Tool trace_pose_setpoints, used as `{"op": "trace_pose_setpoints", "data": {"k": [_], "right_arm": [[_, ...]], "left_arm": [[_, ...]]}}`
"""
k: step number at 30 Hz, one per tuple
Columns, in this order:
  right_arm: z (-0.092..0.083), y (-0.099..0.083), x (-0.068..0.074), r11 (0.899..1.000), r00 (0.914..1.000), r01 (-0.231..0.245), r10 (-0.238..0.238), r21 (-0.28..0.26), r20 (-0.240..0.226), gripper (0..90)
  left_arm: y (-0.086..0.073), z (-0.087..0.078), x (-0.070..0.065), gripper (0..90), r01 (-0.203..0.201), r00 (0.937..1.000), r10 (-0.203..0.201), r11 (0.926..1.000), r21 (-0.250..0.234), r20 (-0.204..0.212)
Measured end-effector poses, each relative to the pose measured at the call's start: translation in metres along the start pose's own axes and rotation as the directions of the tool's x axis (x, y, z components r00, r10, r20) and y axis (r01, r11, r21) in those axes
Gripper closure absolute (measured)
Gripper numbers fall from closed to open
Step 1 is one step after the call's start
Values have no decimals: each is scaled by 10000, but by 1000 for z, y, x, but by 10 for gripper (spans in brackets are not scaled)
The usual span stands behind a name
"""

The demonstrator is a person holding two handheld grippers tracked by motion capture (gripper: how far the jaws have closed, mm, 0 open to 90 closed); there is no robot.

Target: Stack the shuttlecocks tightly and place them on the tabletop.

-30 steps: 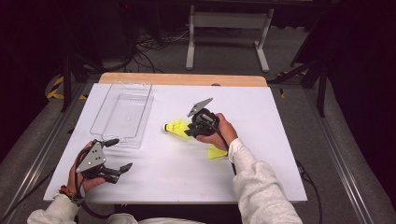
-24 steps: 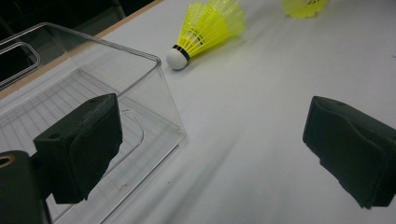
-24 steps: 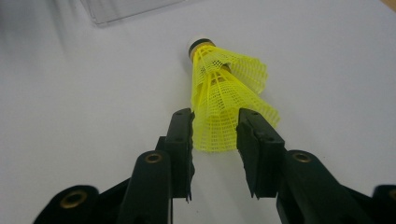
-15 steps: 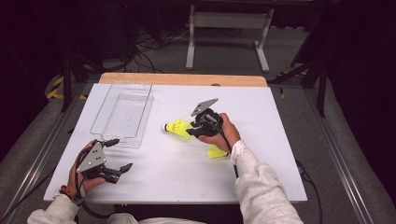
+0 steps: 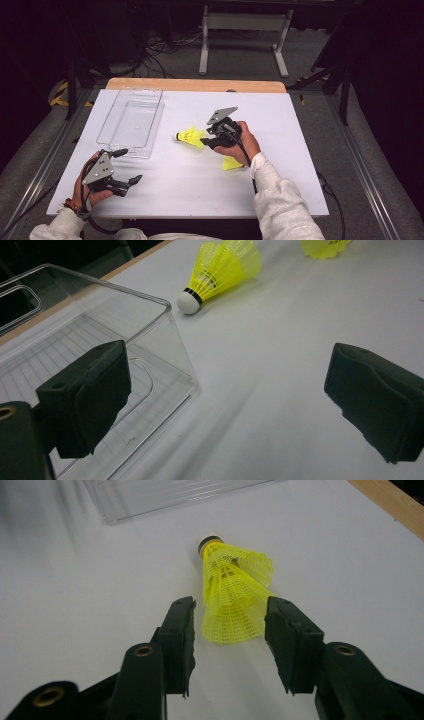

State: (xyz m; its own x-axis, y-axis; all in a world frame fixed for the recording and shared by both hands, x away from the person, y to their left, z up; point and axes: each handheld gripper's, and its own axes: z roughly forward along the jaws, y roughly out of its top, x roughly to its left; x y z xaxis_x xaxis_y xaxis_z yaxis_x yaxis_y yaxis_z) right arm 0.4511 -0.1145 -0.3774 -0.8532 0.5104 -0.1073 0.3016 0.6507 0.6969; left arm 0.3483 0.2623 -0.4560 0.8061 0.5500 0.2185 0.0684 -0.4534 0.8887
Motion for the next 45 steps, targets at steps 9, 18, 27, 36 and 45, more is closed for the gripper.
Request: {"op": "trace_pose_setpoints", "data": {"k": [9, 18, 27, 36, 45], "right_arm": [[-8, -1, 1, 9999, 9993, -67, 70, -86, 356, 450], [-19, -6, 2, 9992, 9934, -277, 306, -278, 1104, 285], [-27, -17, 4, 9966, 9875, -505, 596, -654, 1462, 190], [-37, -29, 13, 9912, 9775, -583, 808, -1190, 1947, 182], [-43, -47, 26, 9904, 9728, -633, 888, -1231, 2141, 191]], "left_arm": [[0, 0, 0, 58, -20, 10000, 20, 10000, 30, 1], [0, 1, 0, 58, -32, 10000, 32, 10000, 68, 29], [0, 1, 0, 58, -43, 10000, 43, 9999, 117, 11], [0, 0, 0, 58, -47, 10000, 47, 9999, 119, -20], [0, 0, 0, 58, -54, 10000, 55, 9999, 131, -29]]}}
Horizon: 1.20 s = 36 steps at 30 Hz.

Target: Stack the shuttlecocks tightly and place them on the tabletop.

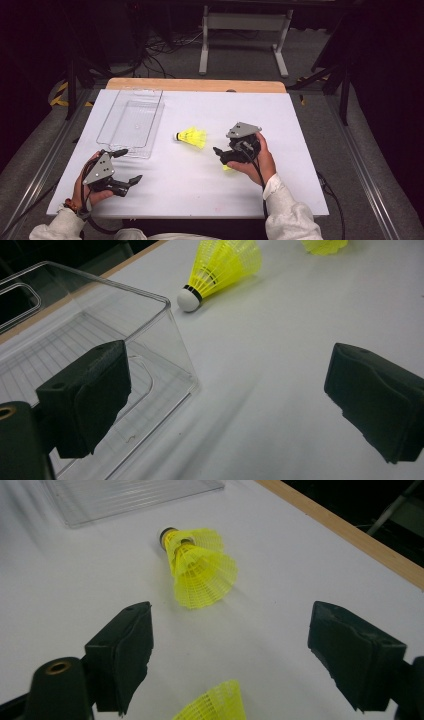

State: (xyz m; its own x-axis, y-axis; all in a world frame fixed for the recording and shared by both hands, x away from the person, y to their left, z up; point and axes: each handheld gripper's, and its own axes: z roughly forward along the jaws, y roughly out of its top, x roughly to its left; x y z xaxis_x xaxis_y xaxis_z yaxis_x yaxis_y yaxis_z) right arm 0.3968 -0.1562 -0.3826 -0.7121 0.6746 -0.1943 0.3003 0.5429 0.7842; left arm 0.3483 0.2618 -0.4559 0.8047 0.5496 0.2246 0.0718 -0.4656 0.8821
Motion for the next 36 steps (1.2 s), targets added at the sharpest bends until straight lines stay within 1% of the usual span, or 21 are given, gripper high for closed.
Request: {"op": "trace_pose_setpoints", "data": {"k": [3, 6, 15, 16, 20, 23, 27, 29, 30, 36], "right_arm": [[-5, -10, 1, 9999, 9999, -140, 140, -69, -67, 197], [-8, -16, 1, 9997, 9994, -231, 229, -81, -259, 197], [-12, -36, -2, 9996, 9971, -206, 217, 167, -729, 193], [-12, -38, -2, 9996, 9962, -197, 212, 183, -843, 191], [-11, -46, -1, 9994, 9923, 76, -33, 341, -1242, 185], [-9, -51, -1, 9976, 9881, 280, -181, 631, -1525, 178], [-3, -57, -1, 9938, 9854, 573, -411, 951, -1651, 174], [-2, -58, -1, 9930, 9850, 579, -401, 1025, -1679, 173], [2, -61, -2, 9908, 9835, 663, -450, 1179, -1750, 170], [10, -65, -8, 9895, 9828, 601, -356, 1314, -1813, 168]], "left_arm": [[0, 1, 0, 58, -2, 10000, 2, 10000, 6, 5], [0, 0, 0, 58, -32, 10000, 32, 10000, 20, -4], [0, 0, 0, 57, -40, 10000, 40, 10000, 10, 23], [0, 1, 0, 57, -34, 10000, 34, 10000, 4, 25], [0, 1, 0, 58, -12, 10000, 12, 10000, 0, 50], [0, 1, 0, 57, 3, 10000, -3, 10000, 7, 58], [0, 1, 0, 57, -34, 10000, 34, 10000, 21, 76], [0, 1, 0, 58, -41, 10000, 40, 10000, 25, 78], [0, 1, 0, 57, -36, 10000, 35, 10000, 21, 88], [0, 2, 0, 58, -14, 9999, 14, 10000, 44, 145]]}}
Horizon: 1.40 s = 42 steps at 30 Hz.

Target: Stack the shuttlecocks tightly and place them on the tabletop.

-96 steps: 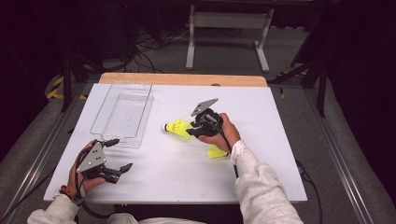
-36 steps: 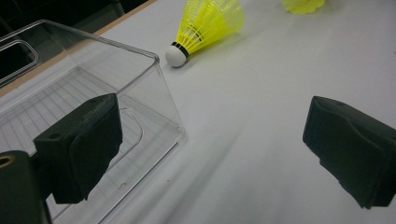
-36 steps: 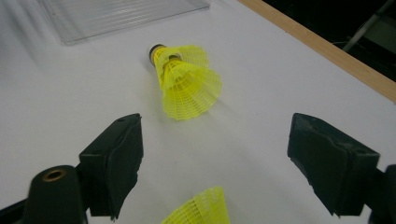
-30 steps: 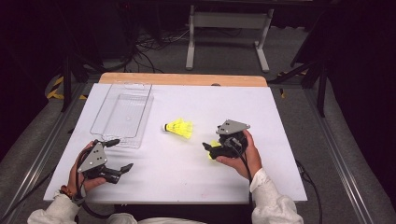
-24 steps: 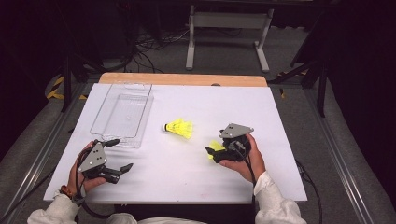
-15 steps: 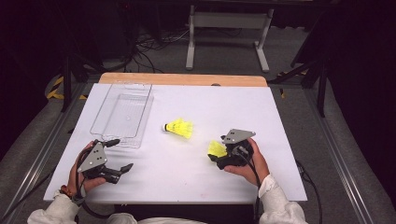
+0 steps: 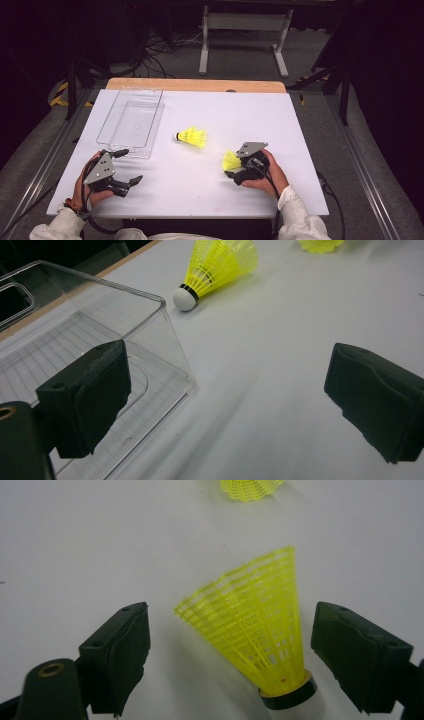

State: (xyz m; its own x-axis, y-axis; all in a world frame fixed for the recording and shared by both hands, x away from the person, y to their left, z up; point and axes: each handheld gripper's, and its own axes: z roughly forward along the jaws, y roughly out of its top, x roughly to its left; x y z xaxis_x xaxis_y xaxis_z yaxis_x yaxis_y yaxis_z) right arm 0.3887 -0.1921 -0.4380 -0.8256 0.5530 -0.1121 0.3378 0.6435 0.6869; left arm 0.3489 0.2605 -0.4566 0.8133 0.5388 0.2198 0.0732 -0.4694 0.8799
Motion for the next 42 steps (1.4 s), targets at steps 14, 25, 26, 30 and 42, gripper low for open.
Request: {"op": "trace_pose_setpoints", "data": {"k": [14, 25, 26, 30, 42], "right_arm": [[17, 5, 0, 9990, 9992, 334, -328, 282, -210, 209], [13, 5, -2, 9996, 9997, 244, -243, 161, -103, 269], [12, 4, -3, 9997, 9997, 214, -213, 133, -121, 284], [12, 4, -2, 9997, 9997, 224, -223, 121, -107, 318], [6, 6, -2, 9995, 9999, 141, -143, -294, -61, 428]], "left_arm": [[0, 2, 0, 58, -76, 10000, 76, 10000, 57, 22], [0, 2, -1, 60, -75, 10000, 75, 9999, 104, 26], [0, 2, -1, 60, -74, 10000, 73, 9999, 104, 20], [0, 2, -1, 60, -69, 10000, 69, 9999, 95, 17], [0, 2, 0, 60, -80, 10000, 79, 9999, 104, 37]]}}
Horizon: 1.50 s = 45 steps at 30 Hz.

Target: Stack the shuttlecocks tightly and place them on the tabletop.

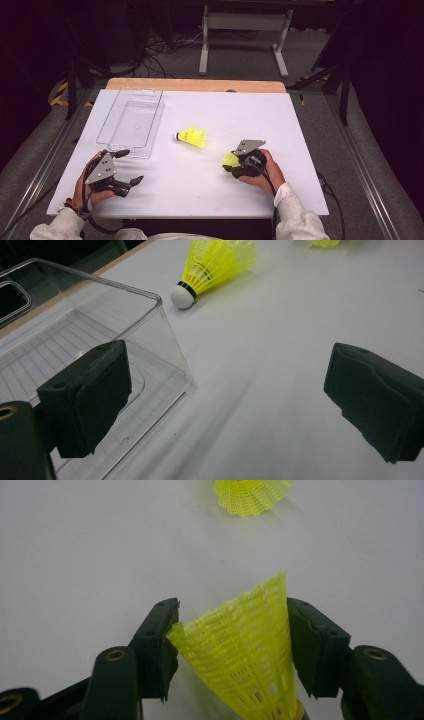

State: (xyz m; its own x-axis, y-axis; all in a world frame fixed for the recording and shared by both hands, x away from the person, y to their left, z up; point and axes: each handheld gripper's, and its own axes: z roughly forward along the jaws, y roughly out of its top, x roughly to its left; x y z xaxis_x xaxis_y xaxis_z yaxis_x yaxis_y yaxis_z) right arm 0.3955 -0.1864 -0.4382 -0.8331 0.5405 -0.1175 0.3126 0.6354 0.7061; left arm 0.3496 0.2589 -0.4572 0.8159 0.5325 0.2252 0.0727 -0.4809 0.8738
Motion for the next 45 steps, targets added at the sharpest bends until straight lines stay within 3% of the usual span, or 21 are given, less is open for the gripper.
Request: {"op": "trace_pose_setpoints", "data": {"k": [8, 24, 37, 45], "right_arm": [[-4, 2, 1, 9993, 9999, -87, 90, -360, 91, 449], [-8, 10, -7, 9907, 9959, -782, 827, -1110, 367, 469], [5, 29, -16, 9842, 9936, -1046, 1095, -1426, 267, 471], [18, 39, -23, 9753, 9892, -1428, 1461, -1685, 75, 472]], "left_arm": [[0, 1, 0, 60, 21, 10000, -21, 10000, 7, 28], [0, 1, 0, 61, 45, 10000, -45, 10000, 17, 24], [-1, 1, 1, 61, 40, 10000, -40, 10000, 20, 13], [-1, 0, 1, 60, 41, 10000, -41, 10000, 35, 43]]}}
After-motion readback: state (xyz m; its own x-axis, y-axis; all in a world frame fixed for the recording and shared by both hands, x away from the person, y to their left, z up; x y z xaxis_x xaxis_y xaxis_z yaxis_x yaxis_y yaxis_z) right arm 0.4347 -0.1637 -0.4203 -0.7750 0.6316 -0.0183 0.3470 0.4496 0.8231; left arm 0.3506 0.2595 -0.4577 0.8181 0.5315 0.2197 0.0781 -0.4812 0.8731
